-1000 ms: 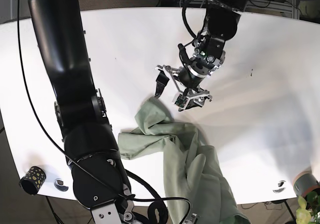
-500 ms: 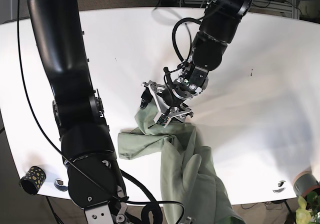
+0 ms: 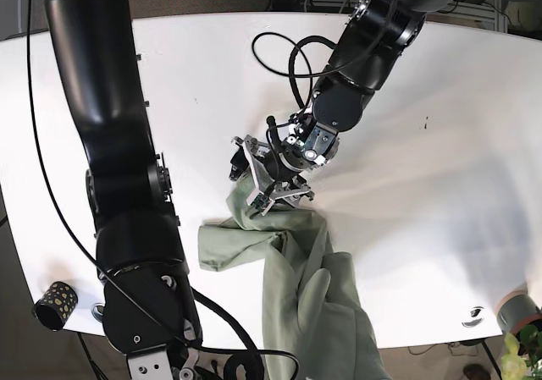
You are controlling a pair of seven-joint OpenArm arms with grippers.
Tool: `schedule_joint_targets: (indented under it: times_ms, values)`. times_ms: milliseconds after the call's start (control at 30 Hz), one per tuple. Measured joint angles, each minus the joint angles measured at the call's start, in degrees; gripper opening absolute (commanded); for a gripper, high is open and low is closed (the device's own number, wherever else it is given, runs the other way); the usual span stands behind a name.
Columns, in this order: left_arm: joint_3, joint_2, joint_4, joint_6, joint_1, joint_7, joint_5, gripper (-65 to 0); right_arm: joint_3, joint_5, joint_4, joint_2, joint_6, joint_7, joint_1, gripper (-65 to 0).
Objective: Fold the T-shirt properly
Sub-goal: 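Grasp the shirt's hem edge with the left gripper, then lift and spread the shirt between both grippers, pulling them apart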
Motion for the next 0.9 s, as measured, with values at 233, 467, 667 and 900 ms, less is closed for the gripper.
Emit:
schedule_joint_targets:
  times_ms: [233,467,667,900]
  values:
    - [-3.0,-0.4,-1.2,0.2,-0.2,-1.0,-0.9,-65.0,0.2,-0.7,0.0,1.3,-0.02,-0.3,0.0,-65.0]
    - [-9.7,-2.6,4.3,-1.0,2.9,2.6,-1.0,-65.0,0.2,-0.6,0.0,2.9,-0.02,-0.3,0.0,-65.0]
    - [-17.1,-8.0,16.1,-0.3,8.1,9.8,-0.2,-65.0,1.0,-0.2,0.0,7.2,0.13,0.0,-0.1,-65.0]
    - [-23.7,-12.1,28.4,-0.4,14.1,10.7,-0.2,-65.0,6.7,-1.3,-0.1,10.7,-0.17,0.0,-2.4,-65.0]
